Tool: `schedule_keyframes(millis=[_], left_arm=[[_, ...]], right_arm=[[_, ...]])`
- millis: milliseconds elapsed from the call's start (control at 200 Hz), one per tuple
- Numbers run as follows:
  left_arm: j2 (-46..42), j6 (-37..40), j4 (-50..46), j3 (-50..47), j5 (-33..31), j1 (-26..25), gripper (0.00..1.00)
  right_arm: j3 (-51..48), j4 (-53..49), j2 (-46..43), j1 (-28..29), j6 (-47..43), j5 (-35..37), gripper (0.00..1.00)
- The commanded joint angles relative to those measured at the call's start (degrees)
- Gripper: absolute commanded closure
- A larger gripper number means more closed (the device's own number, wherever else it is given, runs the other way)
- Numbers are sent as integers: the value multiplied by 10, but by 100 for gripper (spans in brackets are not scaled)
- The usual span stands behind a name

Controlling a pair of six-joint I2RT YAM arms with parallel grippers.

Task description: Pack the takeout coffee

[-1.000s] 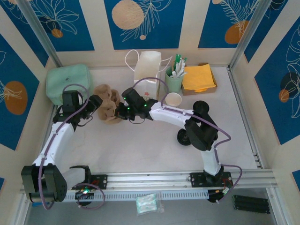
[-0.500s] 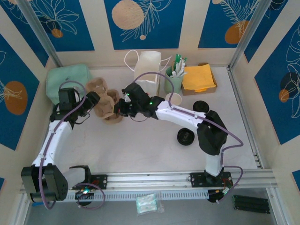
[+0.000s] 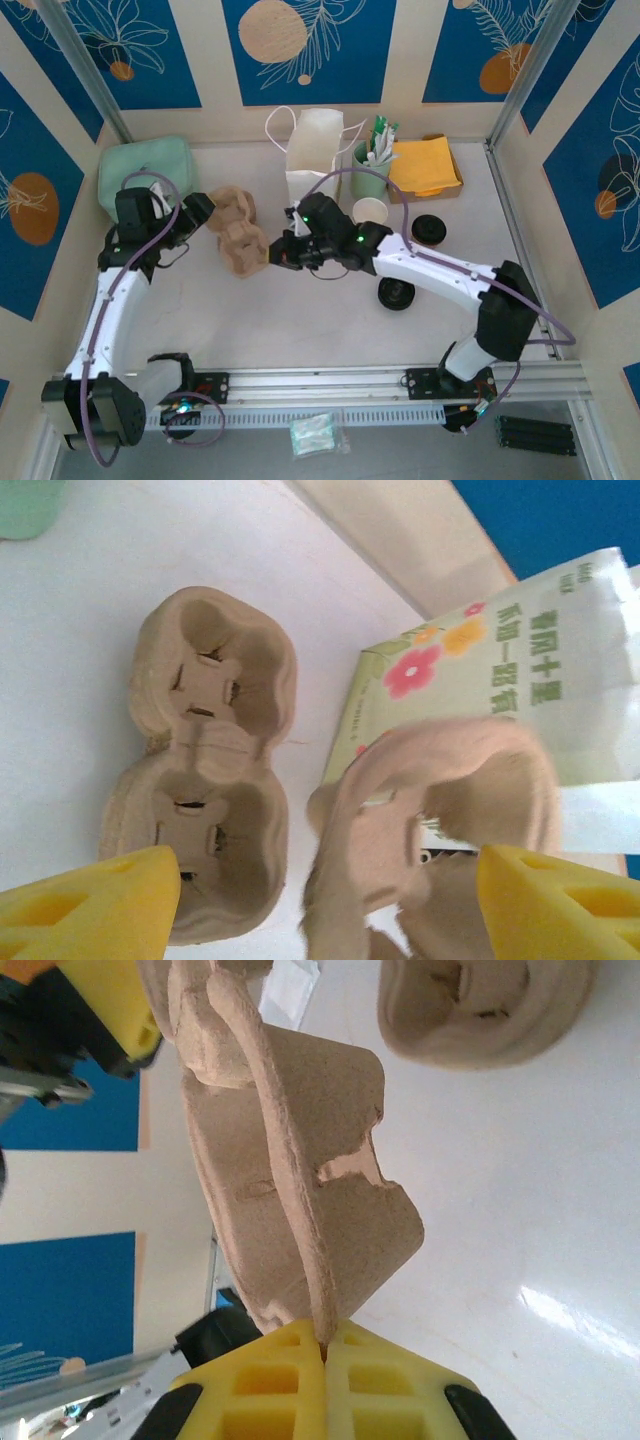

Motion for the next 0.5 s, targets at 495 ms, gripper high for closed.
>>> schedule_keyframes(millis=[495], left_arm=[[-89, -60, -17, -94, -110, -256, 20]], right_arm=[[-235, -52, -120, -65, -22, -111, 100]])
